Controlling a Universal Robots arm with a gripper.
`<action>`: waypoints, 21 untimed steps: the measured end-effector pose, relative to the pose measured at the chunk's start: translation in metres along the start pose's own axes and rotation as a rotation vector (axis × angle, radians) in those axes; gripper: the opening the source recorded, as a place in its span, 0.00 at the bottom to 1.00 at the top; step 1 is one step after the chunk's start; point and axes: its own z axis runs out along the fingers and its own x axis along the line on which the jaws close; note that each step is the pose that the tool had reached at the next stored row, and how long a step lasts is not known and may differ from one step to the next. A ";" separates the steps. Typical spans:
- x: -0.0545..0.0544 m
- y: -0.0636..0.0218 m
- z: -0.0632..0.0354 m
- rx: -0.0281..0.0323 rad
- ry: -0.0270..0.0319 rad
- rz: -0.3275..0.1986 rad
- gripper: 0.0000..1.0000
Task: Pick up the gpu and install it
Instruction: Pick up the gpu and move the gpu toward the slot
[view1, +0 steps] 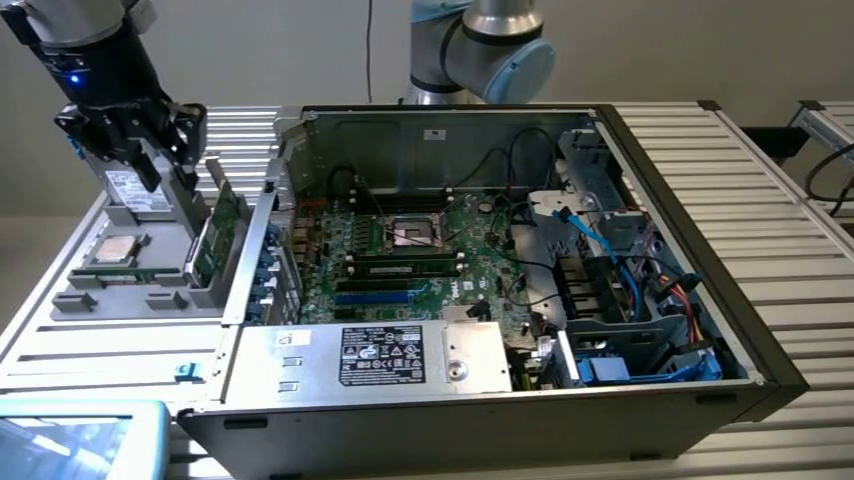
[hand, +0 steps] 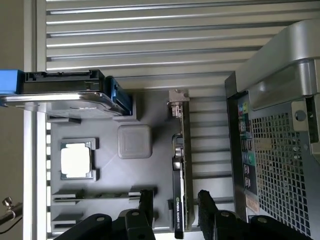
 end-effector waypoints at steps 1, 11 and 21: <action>0.000 -0.0004 0.0018 0.0000 -0.0001 0.000 0.49; 0.000 -0.0085 0.0167 -0.0117 -0.0014 -0.006 0.49; 0.000 -0.0098 0.0274 -0.0127 0.0042 -0.079 0.49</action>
